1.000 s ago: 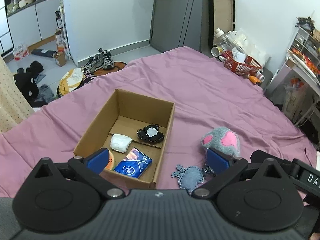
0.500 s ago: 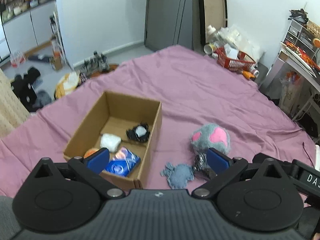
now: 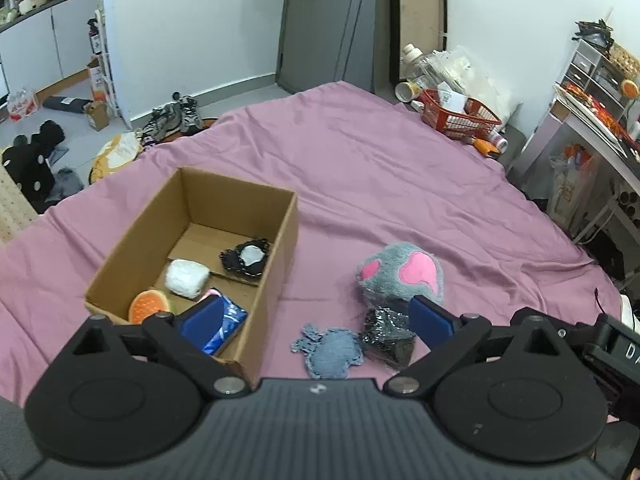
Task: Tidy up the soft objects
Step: 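Move both tools back toward the grey plush and denim cloth, then grasp the denim cloth with the left tool while the right tool grasps the plastic-wrapped black bag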
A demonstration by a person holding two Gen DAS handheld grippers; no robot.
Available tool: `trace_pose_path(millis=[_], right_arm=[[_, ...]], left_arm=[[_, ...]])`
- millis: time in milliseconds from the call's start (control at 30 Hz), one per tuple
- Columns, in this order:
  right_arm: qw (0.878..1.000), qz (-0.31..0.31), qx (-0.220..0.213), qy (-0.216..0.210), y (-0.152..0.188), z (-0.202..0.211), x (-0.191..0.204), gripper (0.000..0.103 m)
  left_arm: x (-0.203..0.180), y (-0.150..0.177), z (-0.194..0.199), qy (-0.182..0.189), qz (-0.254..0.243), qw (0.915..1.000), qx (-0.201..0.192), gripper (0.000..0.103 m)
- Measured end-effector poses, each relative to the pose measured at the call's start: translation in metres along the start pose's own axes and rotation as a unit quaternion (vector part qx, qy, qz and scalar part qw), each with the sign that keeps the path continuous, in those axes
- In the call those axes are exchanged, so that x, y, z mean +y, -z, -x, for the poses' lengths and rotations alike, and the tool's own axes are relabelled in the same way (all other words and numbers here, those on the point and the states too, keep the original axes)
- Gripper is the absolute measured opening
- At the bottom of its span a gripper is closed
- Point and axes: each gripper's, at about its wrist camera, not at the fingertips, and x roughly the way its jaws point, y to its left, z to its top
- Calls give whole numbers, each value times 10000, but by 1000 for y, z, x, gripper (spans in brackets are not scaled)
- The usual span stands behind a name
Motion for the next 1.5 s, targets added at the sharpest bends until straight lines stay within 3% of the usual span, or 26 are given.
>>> trace_pose_path(millis=[200, 533, 800, 1233, 1500], right_arm=[[9993, -351, 113, 79, -8, -11, -19, 90], [9968, -642, 474, -15, -5, -35, -28, 78], [9954, -641, 708, 84, 0, -54, -26, 78], [9922, -635, 1067, 97, 6, -95, -18, 79], [9911, -727, 1113, -38, 8, -120, -14, 80]], left_arm=[[-5, 3, -18, 162, 114, 9996, 219, 81], [-11, 12, -56, 386, 183, 9973, 599, 63], [-16, 30, -89, 178, -27, 9954, 941, 51], [-26, 50, -140, -70, -370, 9909, 1295, 50], [-21, 50, -156, -120, -246, 9904, 1358, 50]])
